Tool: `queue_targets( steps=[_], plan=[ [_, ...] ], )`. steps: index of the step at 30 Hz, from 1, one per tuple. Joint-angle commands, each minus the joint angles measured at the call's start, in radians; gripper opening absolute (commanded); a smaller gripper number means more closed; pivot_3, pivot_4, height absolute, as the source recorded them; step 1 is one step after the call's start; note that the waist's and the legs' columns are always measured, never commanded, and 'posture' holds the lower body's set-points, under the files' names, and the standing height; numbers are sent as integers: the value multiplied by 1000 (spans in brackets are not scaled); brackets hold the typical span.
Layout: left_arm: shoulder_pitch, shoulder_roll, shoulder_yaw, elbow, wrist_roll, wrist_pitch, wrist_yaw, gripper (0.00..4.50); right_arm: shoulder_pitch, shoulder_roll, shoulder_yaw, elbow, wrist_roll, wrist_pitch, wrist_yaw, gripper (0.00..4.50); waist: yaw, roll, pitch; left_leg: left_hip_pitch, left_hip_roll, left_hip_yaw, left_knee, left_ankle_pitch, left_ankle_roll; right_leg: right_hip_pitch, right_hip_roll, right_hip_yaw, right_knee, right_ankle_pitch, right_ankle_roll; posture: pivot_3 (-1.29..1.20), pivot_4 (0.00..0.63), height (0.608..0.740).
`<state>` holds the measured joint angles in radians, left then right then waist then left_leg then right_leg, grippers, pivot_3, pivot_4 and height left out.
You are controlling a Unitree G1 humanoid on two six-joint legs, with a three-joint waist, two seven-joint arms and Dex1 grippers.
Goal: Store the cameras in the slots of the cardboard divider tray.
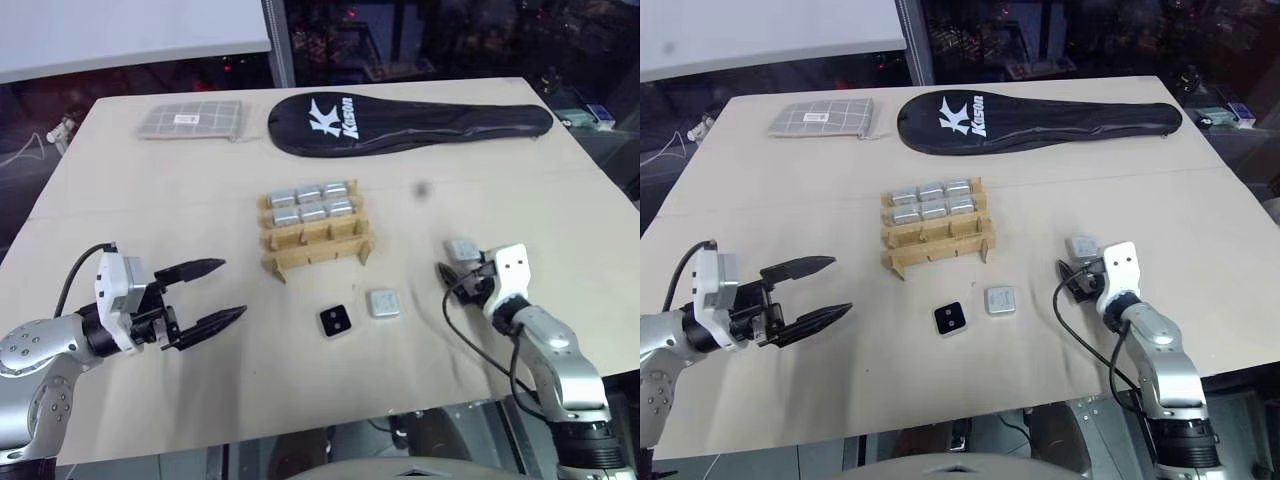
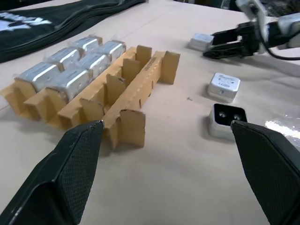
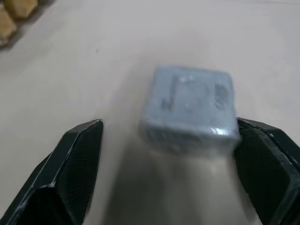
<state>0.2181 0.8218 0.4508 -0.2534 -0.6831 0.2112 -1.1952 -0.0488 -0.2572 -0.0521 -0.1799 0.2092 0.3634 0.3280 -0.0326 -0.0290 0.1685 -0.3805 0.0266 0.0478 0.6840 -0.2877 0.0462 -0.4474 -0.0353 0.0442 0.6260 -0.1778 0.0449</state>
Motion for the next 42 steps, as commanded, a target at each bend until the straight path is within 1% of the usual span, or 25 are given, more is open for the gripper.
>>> queue_targets(
  steps=[1,3,5,8,10,11,12,15,18,22,24,26,28,31,34,38,42],
  plan=[
    [8,3,41,-49,-15,6,11,4500,-28,24,-8,44,-25,-10,-56,4266,-5,-1,-1,0,0,0,0,0,0,0,0,0,0,0,0,0,150,740],
    [12,2,43,-58,-16,11,18,4500,-37,35,-14,52,-26,-11,-66,4266,-8,-2,-1,0,0,0,0,0,0,0,0,0,0,0,0,0,150,740],
    [15,1,44,-66,-17,15,23,4500,-29,26,-2,44,-28,-13,-46,4266,-8,-2,-1,0,0,0,0,0,0,0,0,0,0,0,0,0,150,740],
    [7,3,41,-70,-18,21,27,4500,-17,15,-2,32,-29,-13,-33,3462,-8,-2,-1,0,0,0,0,0,0,0,0,0,0,0,0,0,150,740],
    [1,4,39,-69,-19,20,22,4500,-14,10,-5,30,-30,-15,-31,2595,-8,-2,-1,0,0,0,0,0,0,0,0,0,0,0,0,0,150,740],
    [-1,4,38,-69,-20,20,20,4500,-13,8,-7,30,-30,-15,-30,2089,-8,-2,-1,0,0,0,0,0,0,0,0,0,0,0,0,0,150,740],
    [-5,6,35,-69,-20,22,19,4500,-11,4,-11,26,-32,-16,-29,1981,-8,-2,-1,0,0,0,0,0,0,0,0,0,0,0,0,0,150,740],
    [-20,8,24,-73,-18,32,24,4500,-1,-28,-10,14,-49,-32,-12,1985,-7,-2,-1,0,0,0,0,0,0,0,0,0,0,0,0,0,150,740],
    [-43,6,4,-77,-17,50,38,4500,-1,-71,-5,11,-71,-92,19,1985,-2,-2,-1,-1,-1,0,0,0,0,0,-1,0,0,0,0,0,150,740],
    [-113,6,-48,-90,-31,152,122,4500,-54,-178,5,30,-114,-332,135,1985,-3,0,0,-1,-3,0,0,0,0,0,-1,0,-1,0,0,0,150,740],
    [-155,16,-86,-93,5,199,181,4500,-98,-241,29,55,-147,-453,201,1985,-6,0,0,-1,-3,0,0,0,0,0,-1,0,0,0,0,0,150,740],
    [-192,32,-130,-111,59,254,255,4500,-163,-300,68,94,-189,-580,266,1985,-11,0,1,0,-3,0,0,0,0,0,0,0,0,0,0,0,150,740],
    [-246,28,-146,-140,13,322,293,4500,-265,-347,134,175,-262,-742,317,1985,-14,-1,1,0,-3,0,0,0,0,0,1,1,0,0,0,0,150,740],
    [-328,8,-158,-153,-66,403,320,4500,-418,-348,211,311,-320,-927,355,1985,-12,-2,2,0,-3,0,0,0,0,0,2,0,0,0,0,0,150,740],
    [-411,-8,-187,-146,-82,437,346,4500,-568,-329,296,451,-388,-1113,377,1985,-9,-2,2,-1,-3,0,-1,0,0,0,1,-1,0,3,-3,0,150,740],
    [-503,-9,-222,-144,-137,529,354,4500,-725,-258,387,590,-448,-1317,371,1985,-9,-2,3,-3,-4,-1,0,0,0,0,0,-1,0,5,-1,0,150,740],
    [-554,-11,-253,-130,-138,587,371,4500,-825,-177,445,684,-498,-1437,338,1985,-9,-2,3,-3,-4,-3,0,1,-1,-1,0,-1,-1,5,-1,0,150,740]
  ],
)
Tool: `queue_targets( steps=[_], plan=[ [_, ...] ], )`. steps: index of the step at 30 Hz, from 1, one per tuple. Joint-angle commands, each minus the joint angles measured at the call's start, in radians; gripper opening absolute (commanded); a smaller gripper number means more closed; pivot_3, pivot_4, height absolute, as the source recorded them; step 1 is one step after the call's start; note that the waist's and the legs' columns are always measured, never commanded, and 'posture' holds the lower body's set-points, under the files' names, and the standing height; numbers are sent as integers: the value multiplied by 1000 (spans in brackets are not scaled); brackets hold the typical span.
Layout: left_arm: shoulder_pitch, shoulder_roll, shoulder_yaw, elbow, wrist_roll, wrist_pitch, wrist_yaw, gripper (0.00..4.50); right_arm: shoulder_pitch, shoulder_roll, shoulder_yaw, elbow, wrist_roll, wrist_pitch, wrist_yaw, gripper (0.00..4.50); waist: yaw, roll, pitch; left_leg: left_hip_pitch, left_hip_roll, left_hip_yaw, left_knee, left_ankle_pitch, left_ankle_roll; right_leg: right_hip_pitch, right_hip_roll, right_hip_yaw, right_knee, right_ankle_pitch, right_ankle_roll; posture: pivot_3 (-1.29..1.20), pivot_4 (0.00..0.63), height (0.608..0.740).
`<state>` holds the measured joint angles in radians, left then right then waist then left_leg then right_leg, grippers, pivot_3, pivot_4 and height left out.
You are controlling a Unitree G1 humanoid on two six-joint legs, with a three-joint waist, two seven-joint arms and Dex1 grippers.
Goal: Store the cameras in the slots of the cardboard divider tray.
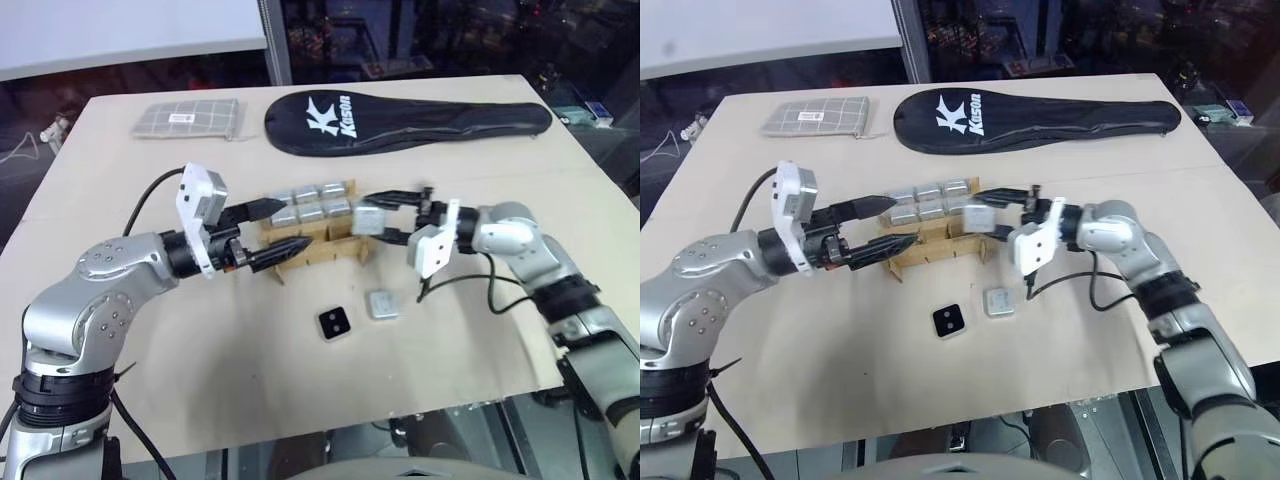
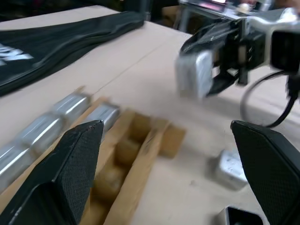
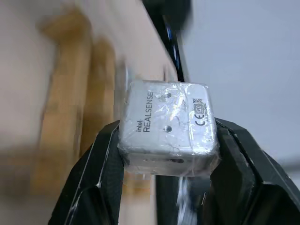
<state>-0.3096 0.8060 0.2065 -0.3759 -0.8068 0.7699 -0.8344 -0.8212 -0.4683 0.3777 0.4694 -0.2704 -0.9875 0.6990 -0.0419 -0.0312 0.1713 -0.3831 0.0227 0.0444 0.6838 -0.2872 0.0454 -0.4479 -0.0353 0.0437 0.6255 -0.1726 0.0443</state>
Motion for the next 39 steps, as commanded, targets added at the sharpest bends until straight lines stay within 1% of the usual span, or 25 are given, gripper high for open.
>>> queue_targets(
  steps=[1,5,6,9,21,22,23,24,27,28,30,34,37,39],
  plan=[
    [-29,3,-13,-11,-17,34,7,4500,-69,53,25,48,-23,-98,-40,1985,0,0,0,0,0,0,0,0,0,0,0,0,0,0,0,0,150,740],
    [-41,-13,-10,-8,-37,59,14,4500,-116,127,55,71,-38,-119,-59,1985,1,0,0,0,1,-1,0,0,-1,0,0,0,0,0,0,0,150,740],
    [-42,-12,-7,-5,-44,65,8,4500,-120,143,62,73,-40,-118,-61,1985,2,0,0,0,1,-1,0,2,-4,0,0,0,1,0,0,0,150,740],
    [-50,-8,-1,13,-42,55,-13,4500,-125,180,83,90,-48,-125,-69,1985,0,0,0,0,0,-1,0,3,-5,0,-1,0,1,0,-1,0,150,740],
    [-40,16,-2,0,-81,93,-59,4500,-126,185,86,140,-64,-142,-98,1985,0,1,0,0,0,-2,0,3,-5,0,-1,-1,1,0,-1,0,150,740],
    [-33,23,-6,-3,-80,95,-67,3953,-126,184,86,140,-64,-143,-99,1985,0,1,0,0,0,-2,0,3,-5,0,-1,-1,1,0,-1,0,150,740],
    [-30,24,-6,-4,-84,100,-72,3739,-125,184,86,141,-65,-143,-101,1985,0,1,0,0,0,-2,0,3,-5,0,-1,-1,1,0,-1,0,150,740],
    [-29,24,-6,-3,-88,104,-73,3337,-125,184,87,142,-67,-145,-102,1985,0,1,0,0,0,-2,0,3,-5,0,-1,-1,1,0,-1,0,150,740],
    [-26,24,-8,2,-88,106,-79,1980,-120,185,93,140,-68,-146,-104,1985,0,1,0,0,0,-2,0,3,-5,0,-1,-1,1,0,-1,0,150,740],
    [-25,26,-9,4,-88,107,-82,1399,-119,186,94,141,-69,-146,-105,1985,0,1,0,0,0,-2,0,3,-5,0,-1,-1,1,0,-1,0,150,740],
    [-26,27,-9,6,-89,110,-87,747,-121,189,95,145,-70,-143,-109,1985,0,1,0,0,0,-2,0,3,-5,0,-1,-1,1,0,-1,0,150,740],
    [-32,27,-13,14,-78,103,-92,766,-106,192,89,136,-40,-99,-97,1985,0,1,0,0,0,-2,0,3,-5,0,-1,-1,1,0,-1,0,150,740],
    [-43,22,-19,19,-71,97,-89,766,-80,182,105,109,7,-50,-41,1985,0,1,0,0,0,-2,0,3,-5,0,-1,-1,1,0,-1,0,150,740],
    [-45,14,-22,23,-58,82,-83,766,-52,174,108,75,54,-6,-6,3032,0,1,0,0,0,-2,0,3,-5,0,-1,-1,1,0,-1,0,150,740]
  ],
)
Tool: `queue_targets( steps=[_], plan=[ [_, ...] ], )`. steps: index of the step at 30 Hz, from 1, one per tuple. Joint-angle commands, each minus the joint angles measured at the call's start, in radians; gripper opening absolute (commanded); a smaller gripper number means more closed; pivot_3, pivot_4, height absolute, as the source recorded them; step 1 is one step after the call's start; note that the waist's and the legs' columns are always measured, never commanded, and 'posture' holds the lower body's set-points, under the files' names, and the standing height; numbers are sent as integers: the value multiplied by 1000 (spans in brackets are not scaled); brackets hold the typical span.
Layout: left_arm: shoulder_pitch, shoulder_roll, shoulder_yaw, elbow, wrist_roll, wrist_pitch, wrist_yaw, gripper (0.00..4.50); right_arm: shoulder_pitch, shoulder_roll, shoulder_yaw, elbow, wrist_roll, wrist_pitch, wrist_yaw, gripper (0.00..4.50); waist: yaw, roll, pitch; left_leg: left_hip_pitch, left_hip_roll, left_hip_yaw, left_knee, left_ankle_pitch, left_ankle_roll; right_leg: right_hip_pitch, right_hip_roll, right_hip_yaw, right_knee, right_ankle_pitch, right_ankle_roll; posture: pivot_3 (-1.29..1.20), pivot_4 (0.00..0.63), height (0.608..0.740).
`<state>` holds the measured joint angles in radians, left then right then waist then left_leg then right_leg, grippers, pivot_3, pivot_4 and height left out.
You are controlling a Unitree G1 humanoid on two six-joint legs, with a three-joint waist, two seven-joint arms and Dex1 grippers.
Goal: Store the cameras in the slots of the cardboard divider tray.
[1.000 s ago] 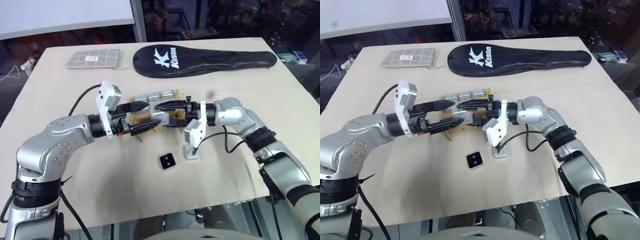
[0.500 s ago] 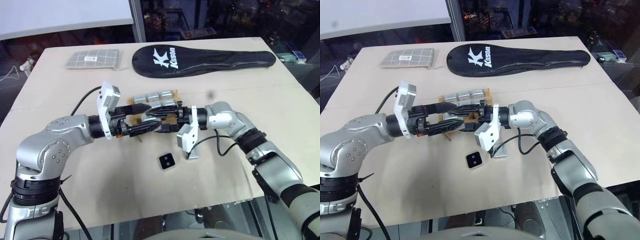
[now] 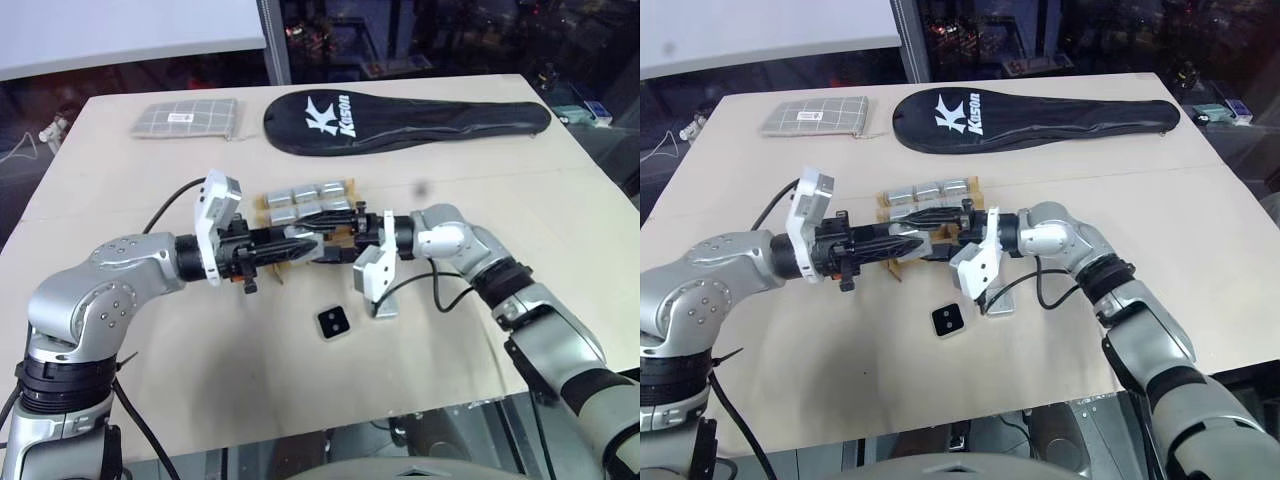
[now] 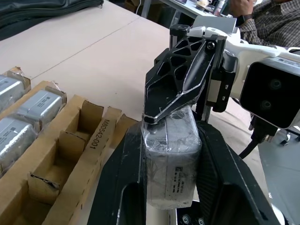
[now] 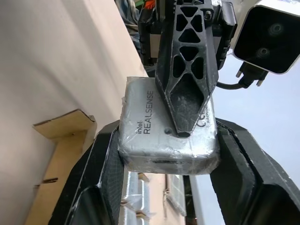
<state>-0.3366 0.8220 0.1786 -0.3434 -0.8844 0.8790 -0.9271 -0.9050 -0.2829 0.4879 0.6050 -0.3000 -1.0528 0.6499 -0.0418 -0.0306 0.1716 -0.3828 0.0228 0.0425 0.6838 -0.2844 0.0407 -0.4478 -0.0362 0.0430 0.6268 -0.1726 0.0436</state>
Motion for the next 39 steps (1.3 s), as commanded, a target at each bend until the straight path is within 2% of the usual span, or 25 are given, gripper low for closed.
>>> queue_targets(
  steps=[1,2,3,4,6,9,13,16,19,22,27,32,35,39],
  plan=[
    [-15,-6,-9,-5,67,-64,26,766,45,-16,-9,-78,97,82,47,3391,1,0,0,0,0,0,0,0,0,0,0,0,0,0,0,0,150,740],
    [-9,-10,-23,0,112,-104,35,766,57,-20,-16,-92,110,104,52,3750,2,0,0,0,0,0,0,0,0,0,0,0,0,0,0,0,150,740],
    [1,-20,-30,16,156,-158,37,766,78,-26,-28,-113,146,160,72,4383,3,0,0,0,0,-1,0,0,0,0,0,0,0,0,0,0,150,740],
    [10,-30,-30,33,187,-199,40,766,102,-35,-40,-140,194,221,99,4454,3,0,0,0,0,0,0,0,0,0,0,0,0,0,0,0,150,740],
    [21,-53,-24,71,232,-274,35,766,158,-57,-64,-228,344,369,173,4454,3,0,0,0,0,0,0,0,0,0,0,0,0,0,-1,0,150,740],
    [43,-79,-13,139,315,-416,24,766,279,-147,-119,-466,618,689,292,4454,8,0,0,-1,1,-1,0,-2,3,0,-1,-1,0,-2,-3,0,150,740],
    [72,-82,-28,211,390,-549,-29,766,428,-288,-248,-701,854,1016,309,4454,17,0,0,-1,1,-1,0,-2,4,0,-2,-2,-1,-2,-3,0,150,740],
    [82,-92,-33,248,408,-596,-58,766,560,-382,-386,-800,1025,1158,348,4454,29,0,0,-1,1,1,0,-2,4,0,-3,-2,-1,-2,-3,0,150,740],
    [85,-105,-20,284,409,-675,-106,766,697,-479,-503,-827,1122,1273,419,4454,35,0,0,-1,0,5,0,-3,4,1,-2,-2,-1,-2,-3,0,150,740],
    [70,-112,-11,322,387,-673,-136,766,846,-562,-593,-811,1136,1302,536,4454,38,0,0,-1,0,6,1,-3,5,1,-2,-2,-1,-2,-3,0,150,740],
    [63,-126,-24,364,396,-706,-181,766,994,-589,-723,-768,1105,1266,628,4454,29,0,0,0,-1,6,1,-3,5,1,0,-1,-1,-4,1,0,150,740],
    [38,-174,-27,432,442,-822,-180,766,1034,-544,-816,-700,1096,1207,685,4454,29,-1,0,1,0,6,1,-3,5,2,1,-1,-1,-4,1,0,150,740],
    [24,-191,-23,463,451,-871,-190,766,1037,-553,-821,-693,1075,1219,704,4454,30,-1,0,1,-1,6,1,-3,5,2,1,-1,-1,-2,4,0,150,740],
    [-12,-201,-32,514,463,-921,-214,766,1004,-512,-835,-713,1105,1217,705,4454,30,-1,0,0,-1,6,1,-3,5,2,1,-1,-1,0,2,0,150,740]
  ],
)
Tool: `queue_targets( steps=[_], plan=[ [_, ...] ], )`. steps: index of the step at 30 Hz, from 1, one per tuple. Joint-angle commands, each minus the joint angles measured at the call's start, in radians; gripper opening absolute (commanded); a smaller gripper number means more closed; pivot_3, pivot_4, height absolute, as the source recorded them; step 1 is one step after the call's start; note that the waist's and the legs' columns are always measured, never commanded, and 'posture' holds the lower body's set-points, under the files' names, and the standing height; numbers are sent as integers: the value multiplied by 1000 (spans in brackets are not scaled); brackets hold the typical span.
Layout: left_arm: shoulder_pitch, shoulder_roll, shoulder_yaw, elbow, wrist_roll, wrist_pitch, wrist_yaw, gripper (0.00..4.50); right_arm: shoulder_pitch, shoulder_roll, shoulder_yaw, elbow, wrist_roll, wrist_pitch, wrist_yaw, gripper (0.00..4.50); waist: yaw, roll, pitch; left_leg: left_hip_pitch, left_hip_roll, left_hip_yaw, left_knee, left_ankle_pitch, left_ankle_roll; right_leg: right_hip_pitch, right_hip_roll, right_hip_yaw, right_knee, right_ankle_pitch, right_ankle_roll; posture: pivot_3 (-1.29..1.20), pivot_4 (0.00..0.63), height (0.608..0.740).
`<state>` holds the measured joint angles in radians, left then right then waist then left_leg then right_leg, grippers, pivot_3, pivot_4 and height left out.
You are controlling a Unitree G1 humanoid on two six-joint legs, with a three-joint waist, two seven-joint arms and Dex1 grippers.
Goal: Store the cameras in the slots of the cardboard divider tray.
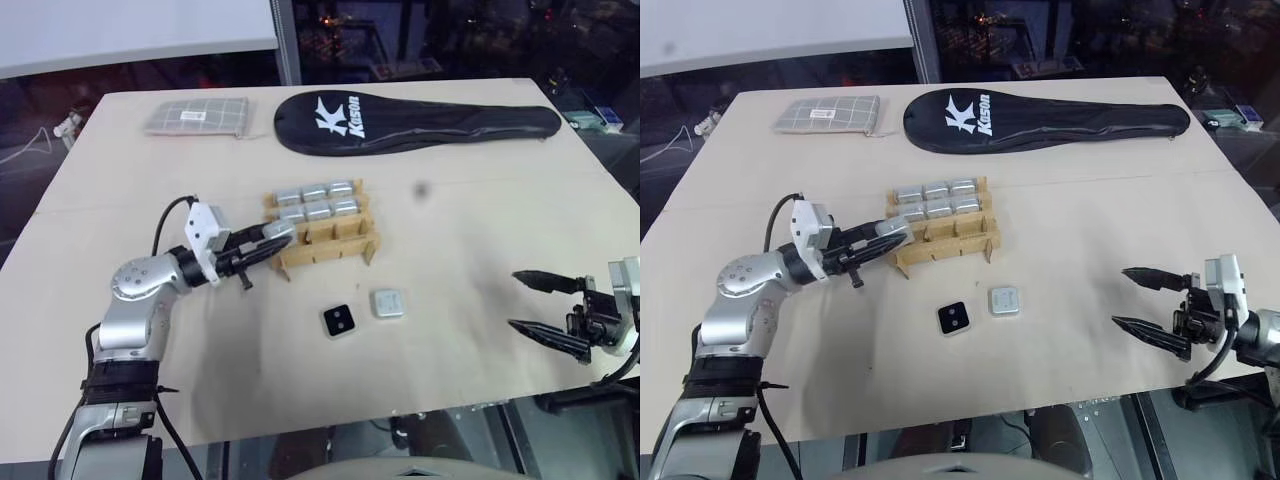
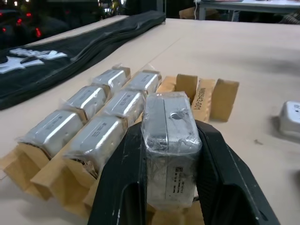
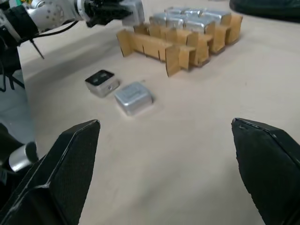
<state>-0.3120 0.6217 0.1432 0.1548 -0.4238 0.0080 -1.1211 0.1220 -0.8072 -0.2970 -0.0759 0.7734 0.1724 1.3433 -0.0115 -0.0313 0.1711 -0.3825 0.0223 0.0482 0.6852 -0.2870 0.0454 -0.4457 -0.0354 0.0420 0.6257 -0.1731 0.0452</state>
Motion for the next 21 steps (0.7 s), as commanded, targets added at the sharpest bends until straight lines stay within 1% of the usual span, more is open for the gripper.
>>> queue_targets(
  steps=[1,9,15,21],
  plan=[
    [-46,0,0,29,7,-57,-26,766,-29,18,-51,-35,33,-9,15,4454,0,0,0,0,0,0,0,0,0,0,0,0,0,0,0,0,150,740],
    [-97,10,-15,121,23,-80,-100,766,-76,67,-54,-65,38,-15,10,4454,0,0,0,0,0,0,0,0,0,0,0,0,0,0,0,0,150,740],
    [-121,-12,-21,194,19,-148,-159,766,-85,63,-64,-53,21,-19,15,4454,2,0,0,0,0,0,0,0,0,0,0,0,0,0,0,0,150,740],
    [-174,-28,-42,312,57,-225,-200,766,-90,64,-71,-50,15,-21,17,4454,2,0,0,0,0,0,1,0,0,0,0,0,0,0,0,0,150,740]
  ],
)
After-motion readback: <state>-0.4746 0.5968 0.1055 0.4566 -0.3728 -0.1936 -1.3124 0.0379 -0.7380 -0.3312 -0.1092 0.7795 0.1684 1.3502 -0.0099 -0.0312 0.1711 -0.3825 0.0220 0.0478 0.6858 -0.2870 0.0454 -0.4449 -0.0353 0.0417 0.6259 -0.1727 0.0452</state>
